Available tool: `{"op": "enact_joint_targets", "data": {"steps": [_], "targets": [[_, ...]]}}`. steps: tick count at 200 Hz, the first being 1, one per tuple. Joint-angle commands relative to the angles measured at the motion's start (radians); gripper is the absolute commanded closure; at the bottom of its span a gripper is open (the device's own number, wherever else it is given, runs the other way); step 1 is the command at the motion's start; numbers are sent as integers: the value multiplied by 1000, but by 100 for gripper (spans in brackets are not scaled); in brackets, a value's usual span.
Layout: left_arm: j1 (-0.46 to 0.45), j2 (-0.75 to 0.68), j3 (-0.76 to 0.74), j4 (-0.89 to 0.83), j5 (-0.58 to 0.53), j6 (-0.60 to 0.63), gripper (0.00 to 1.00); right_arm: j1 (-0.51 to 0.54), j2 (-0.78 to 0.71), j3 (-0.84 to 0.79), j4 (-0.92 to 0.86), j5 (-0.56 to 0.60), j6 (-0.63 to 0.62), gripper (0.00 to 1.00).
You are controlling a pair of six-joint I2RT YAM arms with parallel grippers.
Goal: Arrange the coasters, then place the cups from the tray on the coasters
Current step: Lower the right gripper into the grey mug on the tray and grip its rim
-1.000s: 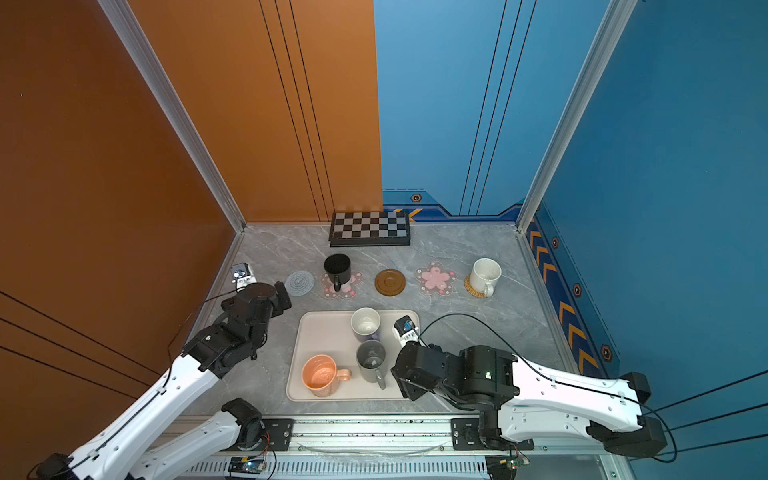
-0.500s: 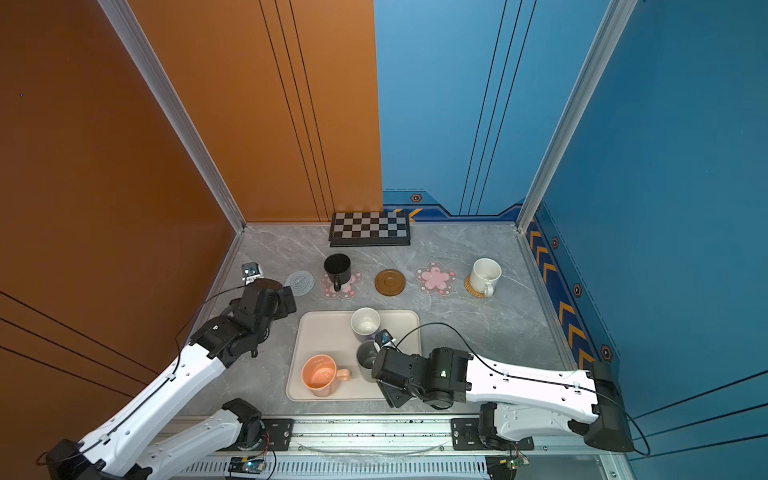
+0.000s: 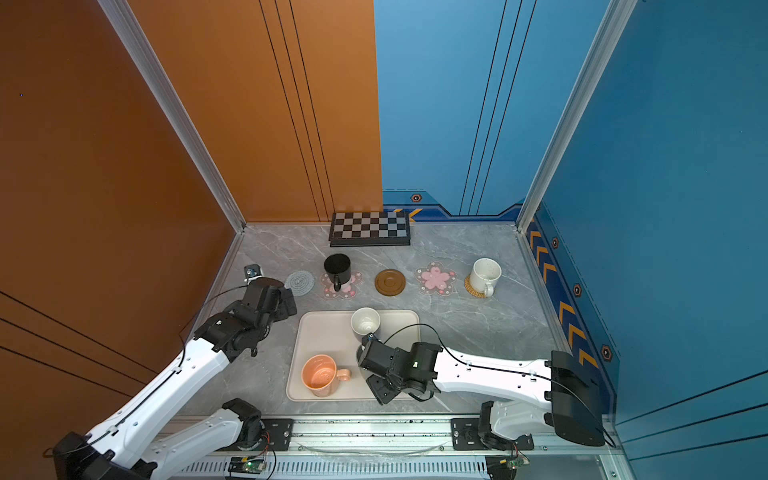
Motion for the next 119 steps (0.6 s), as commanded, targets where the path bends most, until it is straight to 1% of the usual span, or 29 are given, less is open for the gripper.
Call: {"op": "enact_joint_targets", "data": {"steps": [1,31,59,119], "targets": [[13,-11,9,-49,27,-15,2,-7,-17,-17,66,4,-25,38],[16,-39,-12,-49,25,-17,2,-43,-32,-39,71,31,-1,39],[35,-38,-14,-78,27,-52,2,-50,7,-45,70,31,18,42],[63,-8,-11,-84,101,-48,2,-52,99,-17,69,26,34,56]]}}
